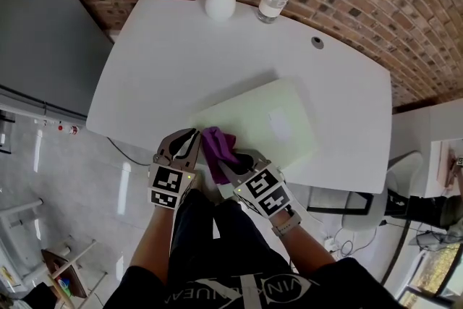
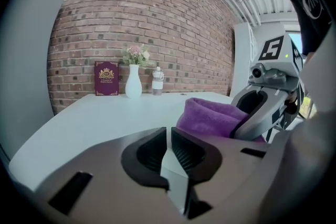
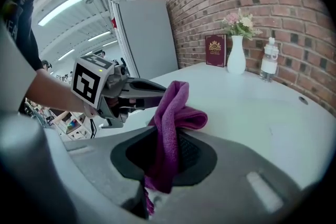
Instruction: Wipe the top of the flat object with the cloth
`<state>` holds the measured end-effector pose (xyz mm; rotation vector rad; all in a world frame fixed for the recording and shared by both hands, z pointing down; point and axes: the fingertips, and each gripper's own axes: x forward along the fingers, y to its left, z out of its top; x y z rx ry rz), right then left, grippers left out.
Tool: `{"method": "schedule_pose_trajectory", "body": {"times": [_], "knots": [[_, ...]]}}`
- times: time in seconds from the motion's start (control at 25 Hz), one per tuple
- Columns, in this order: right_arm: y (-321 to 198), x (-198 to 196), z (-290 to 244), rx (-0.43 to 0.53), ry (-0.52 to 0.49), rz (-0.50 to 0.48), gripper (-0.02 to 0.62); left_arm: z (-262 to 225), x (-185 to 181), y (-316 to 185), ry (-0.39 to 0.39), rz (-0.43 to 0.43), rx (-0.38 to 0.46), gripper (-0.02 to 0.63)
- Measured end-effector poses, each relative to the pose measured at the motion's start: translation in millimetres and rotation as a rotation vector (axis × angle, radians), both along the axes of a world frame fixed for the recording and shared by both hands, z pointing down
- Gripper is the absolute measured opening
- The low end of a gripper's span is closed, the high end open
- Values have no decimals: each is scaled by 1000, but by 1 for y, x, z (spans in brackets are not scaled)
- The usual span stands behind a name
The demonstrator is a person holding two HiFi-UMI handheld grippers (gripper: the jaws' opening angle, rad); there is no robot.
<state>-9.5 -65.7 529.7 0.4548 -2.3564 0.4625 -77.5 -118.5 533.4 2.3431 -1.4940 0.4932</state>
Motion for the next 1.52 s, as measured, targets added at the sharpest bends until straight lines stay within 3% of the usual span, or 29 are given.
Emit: {"method": "schedule_pose_trajectory", "body": {"times": [0.12, 0.32, 0.52, 1.0, 1.52], "knots": [[-5, 6, 1, 21, 29, -1, 67, 8, 3, 1, -27, 4, -18, 31], [-17, 25, 4, 12, 35, 27, 67, 15, 1, 3, -5, -8, -50, 31], [-32, 44, 4, 10, 41, 60, 67, 11, 4, 0, -23, 10, -34, 31], [-67, 100, 4, -8, 42, 210, 67, 11, 5, 2, -34, 15, -29, 31], [-115, 188, 6, 69, 172, 331, 67, 10, 5, 2, -41, 11, -28, 31]]}}
